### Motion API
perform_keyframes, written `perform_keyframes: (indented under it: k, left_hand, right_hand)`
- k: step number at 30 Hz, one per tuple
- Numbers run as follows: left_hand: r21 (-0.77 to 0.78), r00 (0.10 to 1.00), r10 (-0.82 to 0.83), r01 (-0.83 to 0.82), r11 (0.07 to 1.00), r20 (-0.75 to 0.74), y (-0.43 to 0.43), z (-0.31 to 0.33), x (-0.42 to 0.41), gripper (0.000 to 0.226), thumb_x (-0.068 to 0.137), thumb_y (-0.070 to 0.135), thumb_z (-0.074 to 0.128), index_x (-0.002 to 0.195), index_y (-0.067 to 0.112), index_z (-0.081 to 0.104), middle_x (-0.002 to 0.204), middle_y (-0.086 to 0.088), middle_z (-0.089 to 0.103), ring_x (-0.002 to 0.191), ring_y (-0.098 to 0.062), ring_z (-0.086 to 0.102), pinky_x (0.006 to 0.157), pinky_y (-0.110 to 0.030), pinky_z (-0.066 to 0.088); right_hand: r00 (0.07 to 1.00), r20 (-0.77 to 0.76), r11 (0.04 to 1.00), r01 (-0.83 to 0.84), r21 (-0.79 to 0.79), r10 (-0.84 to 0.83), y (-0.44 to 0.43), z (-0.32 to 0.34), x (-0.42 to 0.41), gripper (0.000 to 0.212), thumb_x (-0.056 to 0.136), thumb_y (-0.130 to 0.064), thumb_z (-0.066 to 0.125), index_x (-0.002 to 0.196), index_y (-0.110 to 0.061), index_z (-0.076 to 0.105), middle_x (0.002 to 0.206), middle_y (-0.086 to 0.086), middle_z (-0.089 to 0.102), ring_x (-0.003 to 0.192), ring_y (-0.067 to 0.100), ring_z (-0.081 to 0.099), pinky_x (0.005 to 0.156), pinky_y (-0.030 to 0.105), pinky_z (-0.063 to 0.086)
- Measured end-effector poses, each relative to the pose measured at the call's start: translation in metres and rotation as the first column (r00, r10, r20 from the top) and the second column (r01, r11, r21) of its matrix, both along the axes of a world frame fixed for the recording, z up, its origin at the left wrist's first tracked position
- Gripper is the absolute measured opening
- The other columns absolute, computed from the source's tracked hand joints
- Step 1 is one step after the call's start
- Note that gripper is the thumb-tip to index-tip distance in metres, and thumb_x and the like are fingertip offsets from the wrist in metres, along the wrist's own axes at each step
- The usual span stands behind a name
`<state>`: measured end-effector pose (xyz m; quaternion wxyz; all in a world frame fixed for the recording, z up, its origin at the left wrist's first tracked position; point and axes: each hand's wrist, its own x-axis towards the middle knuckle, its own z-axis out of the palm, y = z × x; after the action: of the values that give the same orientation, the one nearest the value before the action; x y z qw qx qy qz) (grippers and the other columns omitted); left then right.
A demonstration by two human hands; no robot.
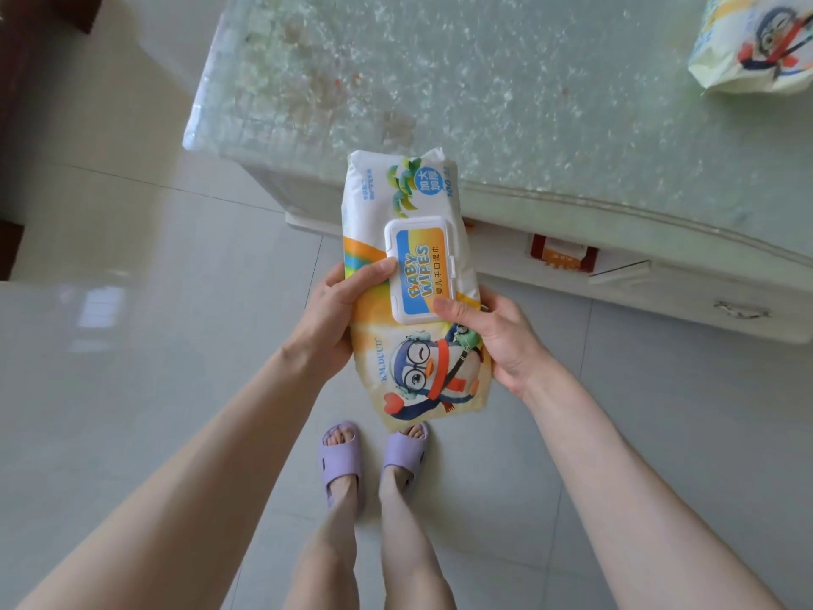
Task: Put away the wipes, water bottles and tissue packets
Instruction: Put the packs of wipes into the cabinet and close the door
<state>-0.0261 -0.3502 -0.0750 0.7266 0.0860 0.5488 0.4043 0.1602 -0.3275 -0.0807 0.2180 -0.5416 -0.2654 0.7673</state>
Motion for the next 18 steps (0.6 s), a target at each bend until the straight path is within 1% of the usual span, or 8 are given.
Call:
perform_keyframes:
  k: [4,8,12,18]
  left_hand:
    - [-0.016,1.000,0.000,0.000,1.000,0.004,-0.031,-0.016,-0.007,0.058,0.076,0.029,0.071,0.127,0.006,0.058,0.116,-0.017,0.069,0.098,-0.032,0.070,0.072,-0.038,0.059]
    - [-0.052,1.000,-0.005,0.005,0.999,0.010,-0.065,-0.030,-0.017,0.058,0.077,0.026,0.072,0.129,0.004,0.056,0.120,-0.019,0.067,0.105,-0.037,0.066,0.082,-0.045,0.058]
    - [-0.070,0.999,-0.023,0.025,0.997,0.029,-0.085,-0.042,-0.026,0.058,0.079,0.025,0.071,0.130,0.004,0.055,0.122,-0.020,0.065,0.107,-0.038,0.065,0.088,-0.049,0.055]
    - [-0.088,0.997,-0.069,0.072,0.993,0.037,-0.096,-0.064,-0.034,0.057,0.079,0.026,0.069,0.130,0.003,0.055,0.122,-0.020,0.066,0.108,-0.038,0.065,0.088,-0.048,0.056]
  right_hand:
    - [1.000,-0.005,1.000,-0.013,-0.019,0.013,-0.030,-0.015,-0.005,0.050,0.059,-0.026,0.081,0.105,-0.013,0.068,0.103,0.013,0.075,0.095,0.032,0.071,0.085,0.043,0.058]
    - [1.000,0.001,0.998,0.002,-0.068,-0.002,-0.066,-0.026,-0.014,0.050,0.058,-0.025,0.081,0.106,-0.012,0.068,0.104,0.013,0.074,0.096,0.032,0.071,0.085,0.043,0.058]
    - [0.999,0.021,0.994,0.027,-0.105,-0.025,-0.090,-0.035,-0.025,0.049,0.059,-0.025,0.081,0.105,-0.013,0.069,0.105,0.013,0.074,0.098,0.033,0.071,0.088,0.045,0.056]
    - [0.998,0.057,0.992,0.044,-0.115,-0.037,-0.108,-0.056,-0.032,0.050,0.060,-0.028,0.081,0.107,-0.017,0.068,0.105,0.010,0.075,0.098,0.031,0.071,0.092,0.048,0.055]
